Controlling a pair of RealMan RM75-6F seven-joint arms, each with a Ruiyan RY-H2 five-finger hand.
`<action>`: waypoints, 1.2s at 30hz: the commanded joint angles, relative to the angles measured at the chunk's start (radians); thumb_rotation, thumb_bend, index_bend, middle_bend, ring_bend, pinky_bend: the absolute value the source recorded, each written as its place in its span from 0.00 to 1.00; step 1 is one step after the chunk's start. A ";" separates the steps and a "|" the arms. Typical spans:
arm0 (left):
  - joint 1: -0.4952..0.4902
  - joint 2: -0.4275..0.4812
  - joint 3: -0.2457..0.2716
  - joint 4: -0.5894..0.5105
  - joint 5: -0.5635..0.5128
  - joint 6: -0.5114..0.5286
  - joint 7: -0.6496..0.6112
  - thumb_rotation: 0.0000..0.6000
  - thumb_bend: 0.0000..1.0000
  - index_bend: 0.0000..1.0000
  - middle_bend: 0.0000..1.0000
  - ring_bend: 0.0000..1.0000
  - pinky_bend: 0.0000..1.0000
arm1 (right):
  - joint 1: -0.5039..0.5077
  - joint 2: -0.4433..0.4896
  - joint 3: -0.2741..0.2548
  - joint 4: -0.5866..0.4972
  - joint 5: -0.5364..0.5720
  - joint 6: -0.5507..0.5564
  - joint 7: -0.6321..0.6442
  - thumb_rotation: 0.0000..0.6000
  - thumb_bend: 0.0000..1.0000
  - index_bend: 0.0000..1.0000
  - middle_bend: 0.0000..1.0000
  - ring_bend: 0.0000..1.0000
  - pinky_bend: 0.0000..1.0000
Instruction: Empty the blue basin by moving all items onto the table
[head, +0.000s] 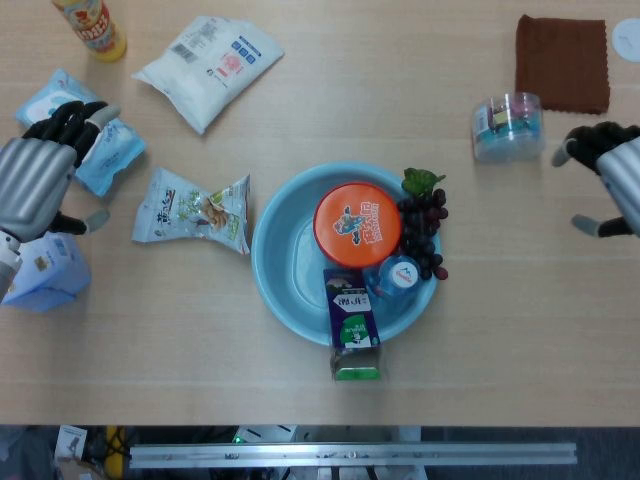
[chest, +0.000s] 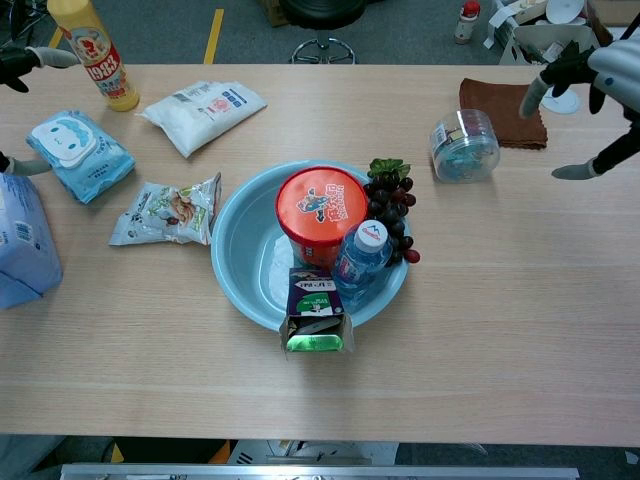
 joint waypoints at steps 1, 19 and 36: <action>0.015 0.013 0.007 -0.018 0.016 0.015 0.002 1.00 0.19 0.00 0.07 0.06 0.20 | 0.087 -0.077 0.006 0.002 0.061 -0.107 -0.088 1.00 0.00 0.33 0.31 0.28 0.47; 0.052 0.038 0.016 -0.034 0.063 0.036 -0.037 1.00 0.19 0.00 0.08 0.06 0.20 | 0.284 -0.329 0.034 0.103 0.329 -0.184 -0.391 1.00 0.00 0.32 0.30 0.28 0.47; 0.069 0.046 0.018 -0.017 0.087 0.035 -0.090 1.00 0.19 0.00 0.08 0.06 0.20 | 0.364 -0.442 -0.004 0.140 0.434 -0.139 -0.495 1.00 0.07 0.37 0.31 0.28 0.47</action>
